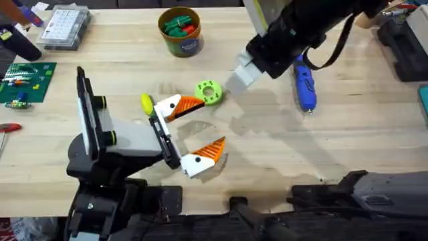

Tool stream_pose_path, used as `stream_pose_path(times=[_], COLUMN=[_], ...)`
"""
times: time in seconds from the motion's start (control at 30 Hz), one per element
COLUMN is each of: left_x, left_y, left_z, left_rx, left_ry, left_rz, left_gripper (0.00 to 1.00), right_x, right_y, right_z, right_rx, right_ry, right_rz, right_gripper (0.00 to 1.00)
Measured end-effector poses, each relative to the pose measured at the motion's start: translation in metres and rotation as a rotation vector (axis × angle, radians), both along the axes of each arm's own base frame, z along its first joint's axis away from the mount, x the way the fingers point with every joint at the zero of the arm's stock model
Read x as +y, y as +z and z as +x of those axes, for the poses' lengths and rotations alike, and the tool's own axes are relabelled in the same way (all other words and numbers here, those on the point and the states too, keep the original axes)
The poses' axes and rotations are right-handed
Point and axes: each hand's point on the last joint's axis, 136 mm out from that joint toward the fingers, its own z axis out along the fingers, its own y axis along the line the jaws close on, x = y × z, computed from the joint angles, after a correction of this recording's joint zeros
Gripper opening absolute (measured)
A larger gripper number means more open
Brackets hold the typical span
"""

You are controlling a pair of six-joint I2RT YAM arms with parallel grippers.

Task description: Pick up the gripper from the table and insert it into the empty holder that is missing its gripper. Then pick up a screw, insert it into the mounting hole, and use the screwdriver to tighten it. Finally, clean up the table by picking up the vegetable and placing it into the bucket.

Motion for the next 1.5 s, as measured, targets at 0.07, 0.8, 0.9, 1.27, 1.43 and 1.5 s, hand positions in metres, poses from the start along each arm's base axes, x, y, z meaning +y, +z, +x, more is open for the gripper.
stream_pose_path(times=[0.07, 0.8, 0.9, 1.27, 1.43, 1.5], left_x=[0.000, 0.000, 0.000, 0.000, 0.000, 0.000], left_y=[0.000, 0.000, 0.000, 0.000, 0.000, 0.000], left_z=[0.000, 0.000, 0.000, 0.001, 0.001, 0.001], left_rx=[0.000, 0.003, 0.003, 0.003, 0.003, 0.003], left_ry=[0.000, 0.001, 0.002, 0.004, 0.004, 0.004], left_rz=[0.000, -0.002, -0.002, -0.001, -0.001, -0.001], left_gripper=[0.988, 0.531, 0.091, 0.005, 0.005, 0.005], right_x=[0.000, -0.006, 0.000, -0.013, -0.055, -0.074], right_y=[0.000, 0.003, 0.004, 0.004, 0.010, 0.013], right_z=[0.000, 0.005, 0.001, 0.005, 0.022, 0.027], right_rx=[0.001, 0.034, 0.055, 0.092, 0.040, 0.030], right_ry=[0.000, -0.069, -0.059, -0.129, -0.276, -0.341], right_rz=[0.002, 0.042, 0.072, 0.089, 0.037, 0.022], right_gripper=[0.975, 0.975, 0.975, 0.975, 0.975, 0.975])
